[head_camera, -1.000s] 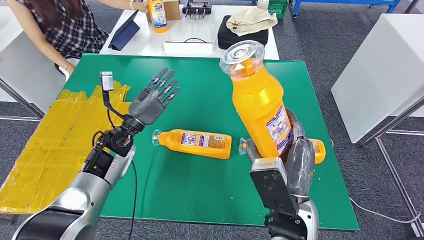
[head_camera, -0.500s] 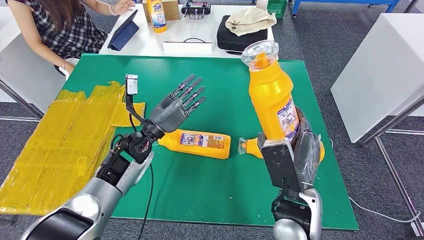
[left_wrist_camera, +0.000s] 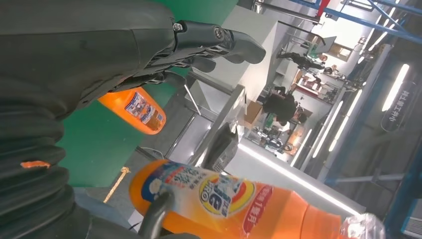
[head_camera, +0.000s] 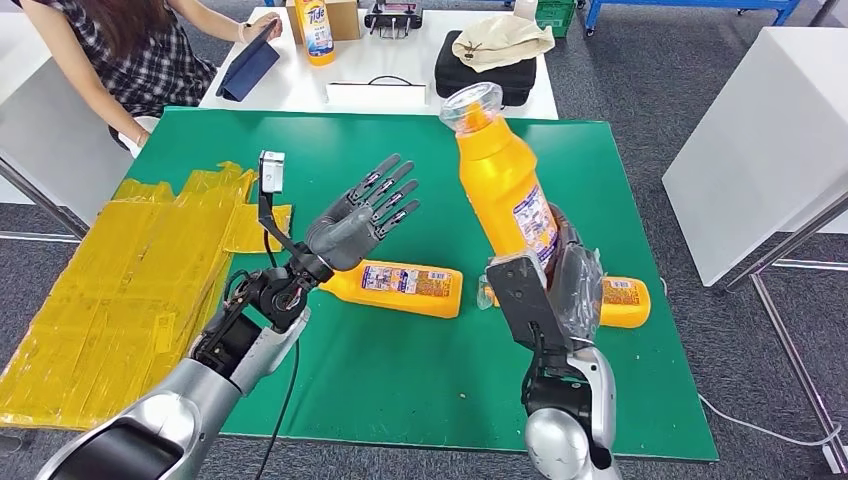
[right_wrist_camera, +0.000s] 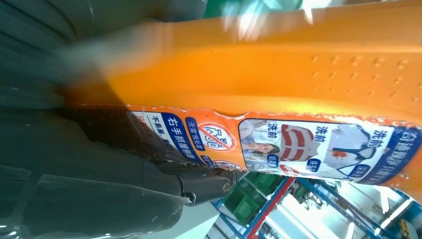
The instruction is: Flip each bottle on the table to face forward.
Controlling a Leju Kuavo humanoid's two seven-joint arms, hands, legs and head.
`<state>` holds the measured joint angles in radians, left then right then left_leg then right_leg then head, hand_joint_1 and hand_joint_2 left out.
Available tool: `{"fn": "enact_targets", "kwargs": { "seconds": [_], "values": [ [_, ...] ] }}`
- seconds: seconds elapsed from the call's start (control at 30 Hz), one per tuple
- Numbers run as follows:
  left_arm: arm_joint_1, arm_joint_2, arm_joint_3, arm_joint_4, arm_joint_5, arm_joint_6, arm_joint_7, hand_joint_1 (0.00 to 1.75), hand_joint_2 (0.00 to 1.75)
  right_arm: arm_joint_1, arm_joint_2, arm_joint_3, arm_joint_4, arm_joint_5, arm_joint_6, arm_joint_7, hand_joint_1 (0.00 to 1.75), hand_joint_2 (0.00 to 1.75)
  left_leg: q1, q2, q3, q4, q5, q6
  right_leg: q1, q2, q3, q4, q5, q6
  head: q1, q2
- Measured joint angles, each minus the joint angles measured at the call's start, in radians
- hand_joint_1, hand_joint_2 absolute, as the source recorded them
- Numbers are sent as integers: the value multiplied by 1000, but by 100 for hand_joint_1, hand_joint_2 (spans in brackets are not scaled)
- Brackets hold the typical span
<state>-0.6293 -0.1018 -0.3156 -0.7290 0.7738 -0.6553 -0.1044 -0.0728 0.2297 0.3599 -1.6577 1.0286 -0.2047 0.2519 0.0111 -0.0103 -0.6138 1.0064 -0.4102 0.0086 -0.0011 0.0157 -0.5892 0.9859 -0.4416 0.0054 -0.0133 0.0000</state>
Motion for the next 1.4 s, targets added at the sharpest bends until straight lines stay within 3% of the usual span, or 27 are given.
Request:
{"fn": "enact_targets", "kwargs": {
  "seconds": [0.27, 0.73, 0.97, 1.2, 1.4],
  "values": [
    [-8, 1, -20, -1, 9, 7, 4, 0, 175, -59, 22, 21, 91, 7, 16, 19, 175, 175, 0, 0, 0, 0, 0, 0, 0, 0, -1, 0, 0, 0, 0, 0],
    [-82, -27, -63, 42, 41, 26, 49, 0, 175, -273, 122, 139, 484, -48, -10, 85, 175, 175, 0, 1, -1, 0, 1, -2, 0, 0, -3, 1, 0, 0, 0, 0],
    [-111, -33, -67, 94, 50, 49, 61, 0, 175, -379, 129, 199, 628, -114, -15, 150, 175, 175, 0, 2, 0, 0, 2, -2, 0, 2, -3, 1, 1, 0, 0, 0],
    [-122, -33, -67, 140, 49, 81, 53, 0, 175, -477, 123, 331, 738, -260, -29, 222, 175, 175, 0, 4, 0, 1, 2, -2, 0, 3, -4, 1, 1, 0, 0, 0],
    [-123, -31, -66, 157, 42, 92, 43, 0, 175, -521, 108, 407, 789, -300, -36, 235, 175, 175, 0, 5, 0, 1, 2, -2, 0, 3, -4, 1, 1, 0, 0, 0]
  ]
}}
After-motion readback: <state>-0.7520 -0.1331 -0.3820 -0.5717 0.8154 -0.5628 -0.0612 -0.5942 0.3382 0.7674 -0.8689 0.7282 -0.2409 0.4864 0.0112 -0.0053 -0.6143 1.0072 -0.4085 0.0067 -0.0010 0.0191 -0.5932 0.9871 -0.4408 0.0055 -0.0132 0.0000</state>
